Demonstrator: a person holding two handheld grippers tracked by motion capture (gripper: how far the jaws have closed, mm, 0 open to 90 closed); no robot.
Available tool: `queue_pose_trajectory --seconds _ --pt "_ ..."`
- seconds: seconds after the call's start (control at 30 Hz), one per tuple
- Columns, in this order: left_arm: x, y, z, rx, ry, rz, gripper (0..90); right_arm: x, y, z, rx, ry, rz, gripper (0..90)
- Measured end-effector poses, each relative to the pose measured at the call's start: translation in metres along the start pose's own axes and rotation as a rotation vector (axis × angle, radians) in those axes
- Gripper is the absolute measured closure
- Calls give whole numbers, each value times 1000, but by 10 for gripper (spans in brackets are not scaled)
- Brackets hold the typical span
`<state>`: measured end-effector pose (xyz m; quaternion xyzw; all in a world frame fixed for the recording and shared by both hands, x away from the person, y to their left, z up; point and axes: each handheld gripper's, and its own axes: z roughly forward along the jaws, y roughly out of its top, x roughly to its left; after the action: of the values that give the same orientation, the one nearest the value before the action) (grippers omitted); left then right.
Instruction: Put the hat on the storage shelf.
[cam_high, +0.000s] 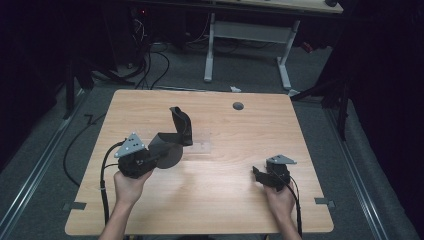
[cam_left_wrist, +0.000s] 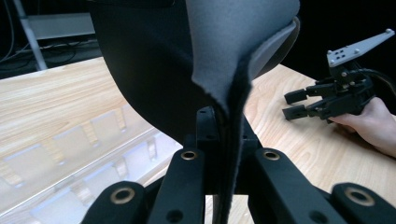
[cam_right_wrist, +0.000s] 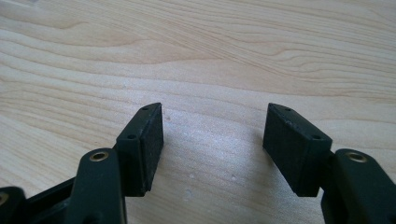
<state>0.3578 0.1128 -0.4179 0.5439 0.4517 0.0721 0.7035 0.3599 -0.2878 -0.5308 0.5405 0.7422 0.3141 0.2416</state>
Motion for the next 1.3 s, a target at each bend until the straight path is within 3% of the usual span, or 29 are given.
queue_pose_trajectory --seconds 0.6,0.9,1.3 --pt "17 26 -4 -53 65 -1 862 1 0 0 2 3 -1 372" --pt "26 39 -3 -79 99 24 863 1 0 0 2 3 -1 370" --pt "48 52 -6 -129 159 41 863 1 0 0 2 4 -2 369"
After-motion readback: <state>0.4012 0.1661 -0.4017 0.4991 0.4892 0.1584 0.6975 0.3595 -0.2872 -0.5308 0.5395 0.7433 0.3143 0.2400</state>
